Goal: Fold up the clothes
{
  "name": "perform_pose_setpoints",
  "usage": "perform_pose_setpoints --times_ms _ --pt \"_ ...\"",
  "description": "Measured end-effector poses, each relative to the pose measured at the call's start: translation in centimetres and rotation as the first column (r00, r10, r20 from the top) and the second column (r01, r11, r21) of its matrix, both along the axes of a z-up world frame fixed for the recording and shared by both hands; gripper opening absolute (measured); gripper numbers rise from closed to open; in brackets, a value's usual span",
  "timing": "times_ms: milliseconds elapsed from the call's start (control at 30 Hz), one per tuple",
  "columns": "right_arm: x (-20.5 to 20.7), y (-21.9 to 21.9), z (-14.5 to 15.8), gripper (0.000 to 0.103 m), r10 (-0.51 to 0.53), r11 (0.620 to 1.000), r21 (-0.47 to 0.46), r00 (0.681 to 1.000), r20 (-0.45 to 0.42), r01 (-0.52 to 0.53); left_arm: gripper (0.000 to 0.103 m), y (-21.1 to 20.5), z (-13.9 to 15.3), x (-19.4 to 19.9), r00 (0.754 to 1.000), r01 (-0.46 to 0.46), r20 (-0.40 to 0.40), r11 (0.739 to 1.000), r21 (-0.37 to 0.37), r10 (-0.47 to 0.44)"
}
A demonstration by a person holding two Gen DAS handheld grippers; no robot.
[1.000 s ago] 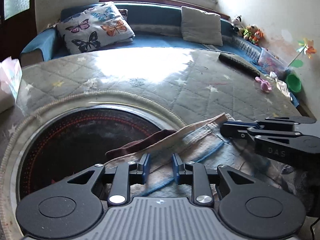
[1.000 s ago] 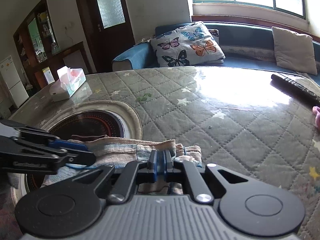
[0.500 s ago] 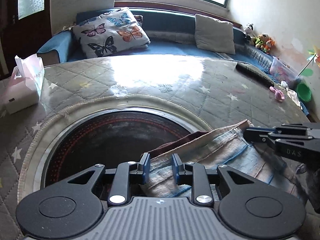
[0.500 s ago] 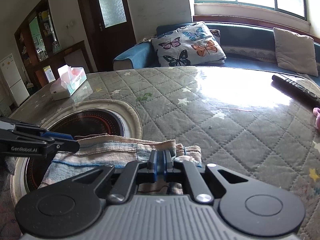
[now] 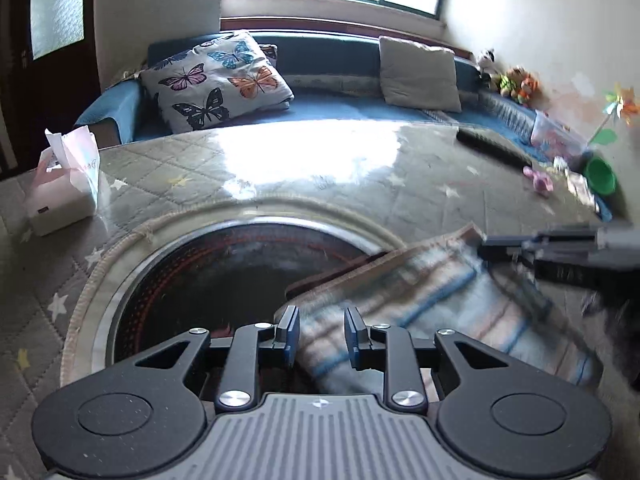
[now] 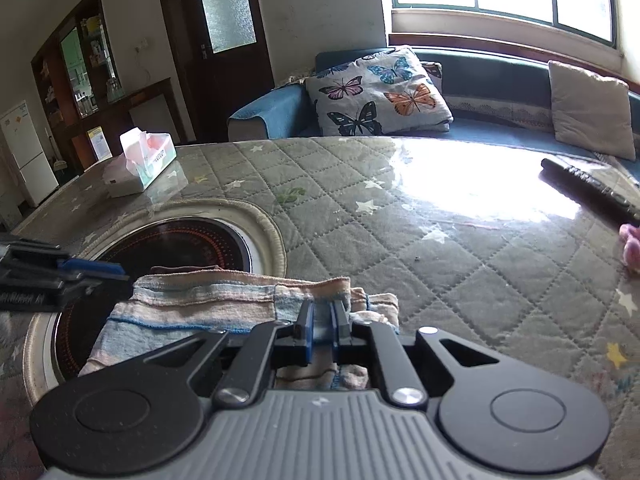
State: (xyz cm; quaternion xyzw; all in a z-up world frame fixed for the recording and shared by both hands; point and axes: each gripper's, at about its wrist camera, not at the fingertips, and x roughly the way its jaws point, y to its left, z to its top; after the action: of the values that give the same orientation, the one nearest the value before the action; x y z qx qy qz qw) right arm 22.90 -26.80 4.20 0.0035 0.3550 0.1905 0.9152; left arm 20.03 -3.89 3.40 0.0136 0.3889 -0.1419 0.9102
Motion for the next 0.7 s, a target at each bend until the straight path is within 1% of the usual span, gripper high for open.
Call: perform_pose_setpoints --times_ms 100,167,233,267,333,500,700 --pt "-0.9 0.2 0.7 0.01 0.009 1.0 -0.006 1.0 0.011 -0.009 0.027 0.3 -0.7 -0.2 0.999 -0.027 -0.021 0.999 0.024 0.027" --pt "-1.9 0.5 1.2 0.011 0.028 1.0 -0.014 0.999 0.017 -0.028 0.027 0.3 -0.7 -0.6 0.999 -0.037 -0.028 0.999 0.023 0.038" --pt "-3.3 0.8 1.6 0.012 0.065 0.997 -0.03 0.998 0.023 -0.065 0.027 0.0 -0.1 -1.5 1.0 -0.019 -0.012 1.0 0.01 0.019" --pt "-4.0 1.0 1.8 0.016 0.084 0.996 -0.038 0.996 0.026 -0.083 0.029 -0.4 0.1 -2.1 1.0 -0.007 -0.004 1.0 0.006 0.007" --pt "-5.7 1.5 2.1 0.018 0.125 0.991 -0.059 0.992 0.031 -0.123 0.031 -1.3 0.6 -3.3 1.0 0.026 0.015 1.0 0.003 -0.026" --pt "-9.2 2.3 2.0 0.018 0.183 0.979 -0.096 0.983 0.034 -0.179 0.031 -4.3 0.9 -6.5 0.991 0.13 0.039 0.992 0.002 -0.13" --pt "-12.4 2.8 1.3 0.018 0.222 0.966 -0.15 0.974 0.052 -0.212 0.031 -7.1 -0.3 -10.2 0.965 0.255 0.049 0.967 0.023 -0.256"
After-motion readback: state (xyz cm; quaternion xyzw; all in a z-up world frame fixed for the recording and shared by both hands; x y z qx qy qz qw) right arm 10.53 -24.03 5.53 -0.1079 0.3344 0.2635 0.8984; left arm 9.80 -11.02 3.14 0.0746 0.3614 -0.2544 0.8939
